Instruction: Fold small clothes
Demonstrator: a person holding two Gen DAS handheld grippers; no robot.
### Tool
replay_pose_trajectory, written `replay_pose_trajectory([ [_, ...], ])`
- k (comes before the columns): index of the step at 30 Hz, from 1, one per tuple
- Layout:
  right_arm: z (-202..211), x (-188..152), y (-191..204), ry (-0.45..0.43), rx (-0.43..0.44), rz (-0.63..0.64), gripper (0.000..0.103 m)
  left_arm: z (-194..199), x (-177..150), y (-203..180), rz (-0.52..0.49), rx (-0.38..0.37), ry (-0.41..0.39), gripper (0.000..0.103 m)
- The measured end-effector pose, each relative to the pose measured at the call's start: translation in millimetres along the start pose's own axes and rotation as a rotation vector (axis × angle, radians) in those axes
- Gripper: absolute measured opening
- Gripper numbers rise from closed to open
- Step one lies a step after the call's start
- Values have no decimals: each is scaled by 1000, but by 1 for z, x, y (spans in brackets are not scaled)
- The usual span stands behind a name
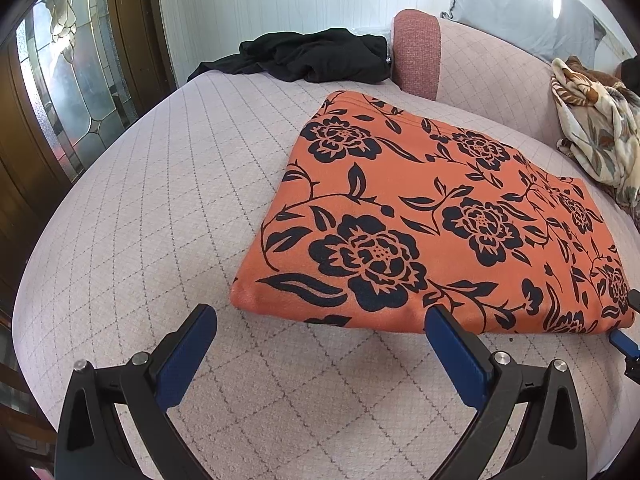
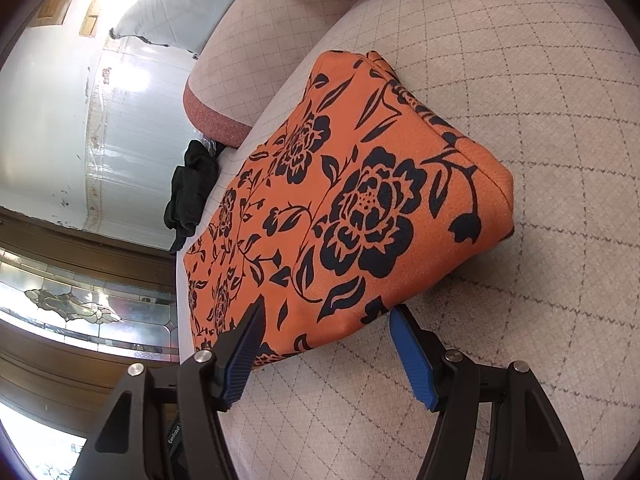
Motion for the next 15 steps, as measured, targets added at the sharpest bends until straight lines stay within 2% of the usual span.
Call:
replay_pose_trajectory([
  [15,-1,0,0,1,1,0,68,2,0,0,1,-6,-2,103],
])
Point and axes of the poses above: each gripper's, at about its wrist camera, not at the fingertips, and z roughly against the way its jaws point, y to its left, x to its top, the point moved 3 cm from there along -z, roughly the way its jaws point, and after that the axes turned 4 degrees about -x, right-handed, at the moved point
